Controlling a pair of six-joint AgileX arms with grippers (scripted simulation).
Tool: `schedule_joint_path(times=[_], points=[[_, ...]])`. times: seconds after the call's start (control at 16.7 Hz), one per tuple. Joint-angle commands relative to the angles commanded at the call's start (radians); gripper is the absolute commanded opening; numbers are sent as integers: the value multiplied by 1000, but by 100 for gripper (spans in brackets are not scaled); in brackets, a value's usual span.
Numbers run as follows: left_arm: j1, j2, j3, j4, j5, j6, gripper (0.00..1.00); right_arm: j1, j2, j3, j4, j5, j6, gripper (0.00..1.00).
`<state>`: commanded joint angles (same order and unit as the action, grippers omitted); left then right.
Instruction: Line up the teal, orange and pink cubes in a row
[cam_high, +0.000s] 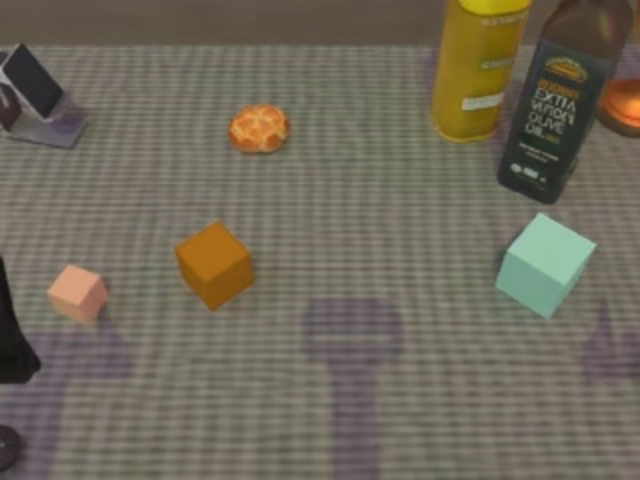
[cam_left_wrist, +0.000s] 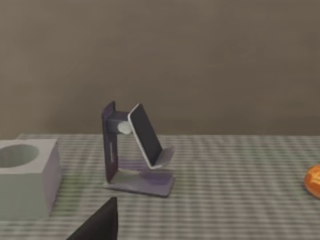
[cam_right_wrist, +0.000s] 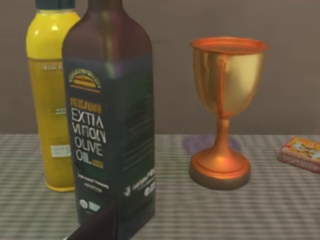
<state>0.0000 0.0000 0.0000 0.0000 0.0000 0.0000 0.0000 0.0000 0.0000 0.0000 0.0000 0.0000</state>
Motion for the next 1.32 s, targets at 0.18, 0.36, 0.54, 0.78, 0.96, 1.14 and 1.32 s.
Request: schedule_joint_path(times=[0.18,0.36,0.54,0.78,0.96,1.14,1.32], points=[[-1,10,10,-7,1,2,100,0,0,0,0,0,0,100],[-8,104,97,-66,3,22,100,0,0,0,0,0,0,100],[-16,294,250,-175,2,58,100,0,0,0,0,0,0,100],[-28,666,504,-371,1,122,100,0,0,0,0,0,0,100],[-40,990,705,-536,-1,174,100,0,0,0,0,0,0,100],[-51,1300,899,-696,-2,224,100,0,0,0,0,0,0,100],[-61,1550,1076,-833,-2,268,100,0,0,0,0,0,0,100]])
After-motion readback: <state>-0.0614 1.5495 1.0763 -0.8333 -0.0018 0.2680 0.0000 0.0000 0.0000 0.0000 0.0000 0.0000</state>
